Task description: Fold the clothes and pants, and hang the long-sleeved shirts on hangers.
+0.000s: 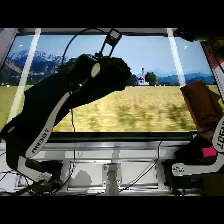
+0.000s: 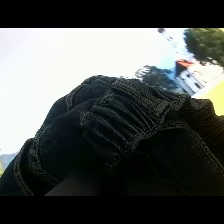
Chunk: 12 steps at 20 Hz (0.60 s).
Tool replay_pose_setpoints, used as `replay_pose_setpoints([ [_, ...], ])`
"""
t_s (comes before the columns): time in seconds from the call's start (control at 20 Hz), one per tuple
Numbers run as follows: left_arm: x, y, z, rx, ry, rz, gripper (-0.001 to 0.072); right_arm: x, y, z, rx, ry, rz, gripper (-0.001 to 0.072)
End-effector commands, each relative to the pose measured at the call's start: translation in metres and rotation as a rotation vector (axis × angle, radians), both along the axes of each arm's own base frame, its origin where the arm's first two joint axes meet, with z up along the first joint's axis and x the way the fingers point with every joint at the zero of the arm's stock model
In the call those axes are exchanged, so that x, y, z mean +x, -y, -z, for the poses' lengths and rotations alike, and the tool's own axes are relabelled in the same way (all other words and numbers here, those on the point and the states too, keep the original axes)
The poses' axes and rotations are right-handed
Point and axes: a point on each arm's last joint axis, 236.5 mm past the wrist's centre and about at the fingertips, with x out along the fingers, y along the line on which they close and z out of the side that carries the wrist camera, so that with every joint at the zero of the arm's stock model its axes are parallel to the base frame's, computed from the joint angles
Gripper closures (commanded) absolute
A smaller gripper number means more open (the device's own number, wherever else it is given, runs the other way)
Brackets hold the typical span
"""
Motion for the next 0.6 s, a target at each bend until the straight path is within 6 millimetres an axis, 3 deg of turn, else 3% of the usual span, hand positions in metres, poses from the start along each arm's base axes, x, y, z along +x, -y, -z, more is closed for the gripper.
replay_pose_setpoints([
  [0.0,-0.015,0.021,0.005,-0.010,-0.022,0.037,0.0357,-0.021,0.019,-0.003,-0.097,-0.022,0.017,0.0627],
  [0.05,-0.017,0.020,0.002,-0.015,-0.024,0.032,0.0077,-0.024,0.021,0.001,-0.106,-0.040,0.015,0.0627],
  [0.1,-0.018,0.017,-0.004,-0.023,-0.028,0.023,0.0039,-0.026,0.022,0.005,-0.117,-0.058,0.013,0.0627],
  [0.25,-0.021,0.000,-0.039,-0.042,0.009,0.002,0.0058,-0.030,0.027,0.025,-0.139,-0.123,0.014,0.0674],
  [0.3,-0.021,-0.010,-0.058,-0.060,0.034,-0.010,0.0063,-0.031,0.030,0.032,-0.148,-0.143,0.018,0.0675],
  [0.4,-0.023,-0.029,-0.101,-0.103,0.095,-0.035,0.0181,-0.034,0.032,0.045,-0.154,-0.184,0.016,0.0675],
  [0.55,-0.032,-0.073,-0.168,-0.165,0.194,-0.091,0.0194,-0.038,0.029,0.059,-0.146,-0.226,0.008,0.0674],
])
